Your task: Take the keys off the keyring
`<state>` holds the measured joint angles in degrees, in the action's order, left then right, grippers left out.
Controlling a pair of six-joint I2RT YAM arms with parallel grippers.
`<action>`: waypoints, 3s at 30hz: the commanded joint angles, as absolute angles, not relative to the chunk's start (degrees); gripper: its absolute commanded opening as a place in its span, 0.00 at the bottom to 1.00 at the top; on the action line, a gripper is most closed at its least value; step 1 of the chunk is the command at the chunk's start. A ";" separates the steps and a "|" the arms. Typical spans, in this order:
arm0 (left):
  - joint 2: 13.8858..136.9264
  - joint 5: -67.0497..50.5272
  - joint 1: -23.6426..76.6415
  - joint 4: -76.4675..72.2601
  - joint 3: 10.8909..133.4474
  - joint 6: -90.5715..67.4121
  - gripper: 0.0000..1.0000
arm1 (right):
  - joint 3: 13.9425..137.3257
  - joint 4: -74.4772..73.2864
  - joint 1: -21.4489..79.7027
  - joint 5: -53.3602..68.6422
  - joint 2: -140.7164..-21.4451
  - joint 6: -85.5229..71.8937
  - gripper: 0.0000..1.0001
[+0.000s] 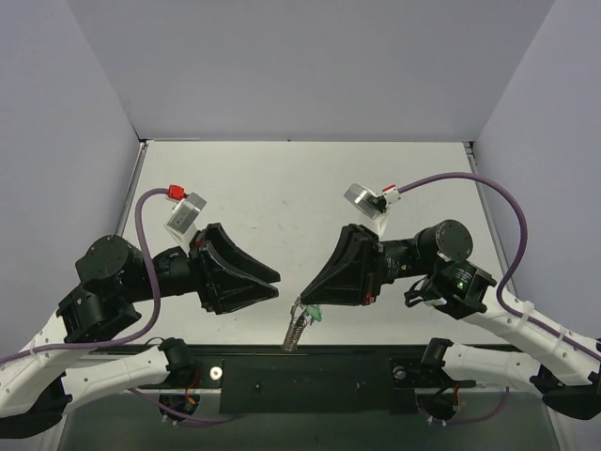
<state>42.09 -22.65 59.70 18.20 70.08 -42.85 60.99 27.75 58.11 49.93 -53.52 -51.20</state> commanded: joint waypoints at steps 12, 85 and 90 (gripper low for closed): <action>42.89 -24.70 60.03 9.14 66.97 -43.86 0.54 | 60.91 32.35 55.28 46.50 -53.17 -50.63 0.00; 55.28 -28.56 60.03 38.92 83.13 -26.11 0.00 | 71.18 -6.23 52.73 39.02 -49.13 -33.93 0.55; 57.22 -30.76 60.03 41.57 84.90 -24.08 0.00 | 74.88 -12.47 52.91 40.52 -51.85 -30.94 0.49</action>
<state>56.97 -27.22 59.90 39.22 81.41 -27.49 71.81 -7.92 52.82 38.13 -50.04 -34.44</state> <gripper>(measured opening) 0.026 0.512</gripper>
